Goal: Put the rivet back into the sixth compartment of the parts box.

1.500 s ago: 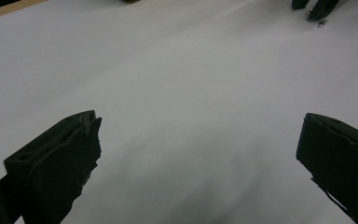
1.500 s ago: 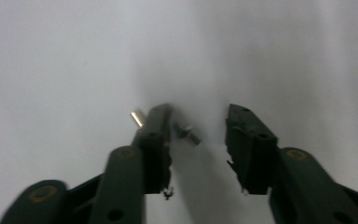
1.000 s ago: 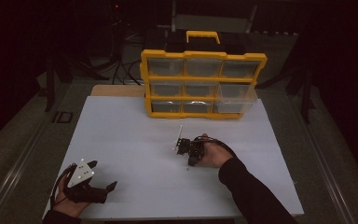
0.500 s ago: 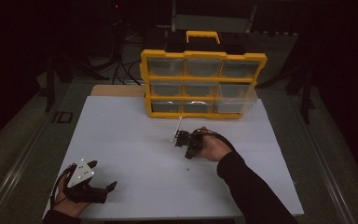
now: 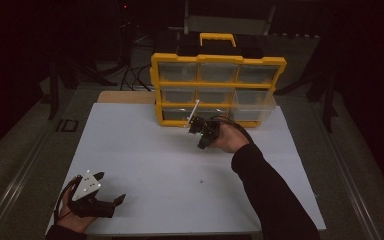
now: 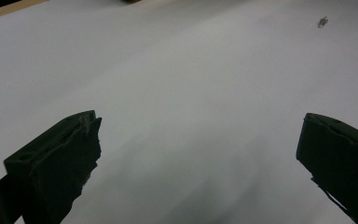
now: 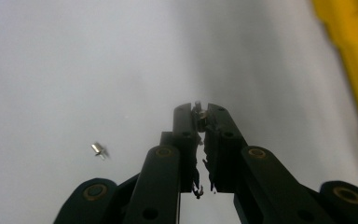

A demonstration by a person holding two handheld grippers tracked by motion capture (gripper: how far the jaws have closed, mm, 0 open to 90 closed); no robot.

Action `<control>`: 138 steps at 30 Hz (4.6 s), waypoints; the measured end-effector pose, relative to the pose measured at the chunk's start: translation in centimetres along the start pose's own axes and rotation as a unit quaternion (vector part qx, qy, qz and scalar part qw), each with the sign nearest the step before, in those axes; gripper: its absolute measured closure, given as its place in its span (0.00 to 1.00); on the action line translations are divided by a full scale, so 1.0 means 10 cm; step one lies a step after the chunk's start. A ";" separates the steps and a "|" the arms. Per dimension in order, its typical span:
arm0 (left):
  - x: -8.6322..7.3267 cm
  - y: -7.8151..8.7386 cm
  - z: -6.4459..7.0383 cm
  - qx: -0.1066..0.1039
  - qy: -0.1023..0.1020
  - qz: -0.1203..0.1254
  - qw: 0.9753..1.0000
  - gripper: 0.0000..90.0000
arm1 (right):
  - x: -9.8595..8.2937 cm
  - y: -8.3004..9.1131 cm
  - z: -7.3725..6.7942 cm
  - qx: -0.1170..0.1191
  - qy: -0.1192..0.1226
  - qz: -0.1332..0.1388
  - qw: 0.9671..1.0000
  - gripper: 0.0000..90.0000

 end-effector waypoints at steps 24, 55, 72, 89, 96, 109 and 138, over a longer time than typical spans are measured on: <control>0.00 0.00 -0.01 -0.002 0.000 0.001 1.000 0.00 | 0.07 0.97 0.81 -0.063 -0.089 0.066 0.992 0.92; 0.00 0.00 -0.01 0.001 0.000 0.001 1.000 0.00 | -0.86 1.47 1.23 -0.120 -0.203 0.028 0.971 0.92; 0.00 0.00 0.00 0.001 0.000 0.000 1.000 0.00 | -0.86 1.47 1.23 -0.168 -0.206 0.051 0.963 0.16; 0.00 0.00 0.00 -0.001 0.001 0.001 1.000 0.00 | -0.31 1.24 0.91 -0.141 -0.121 0.059 0.981 0.15; 0.00 0.00 -0.01 0.000 0.002 0.002 1.000 0.00 | -0.13 1.16 0.78 -0.137 -0.087 0.060 0.985 0.15; 0.01 0.01 -0.02 0.003 0.003 0.007 1.000 0.00 | 0.07 0.96 0.53 -0.125 -0.041 0.058 0.990 0.15; 0.02 0.03 -0.03 0.008 0.006 0.011 1.000 0.00 | 0.02 0.07 -0.20 -0.052 0.044 0.039 0.997 0.16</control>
Point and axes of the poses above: each handheld gripper's, and its own axes: y roughly backward along the jaws, x roughly out of its top, z roughly to its right, the point moved 6 cm from there along -y, roughly forward along the jaws, and after that the axes turned 9 degrees about y, right-handed, at the moved point
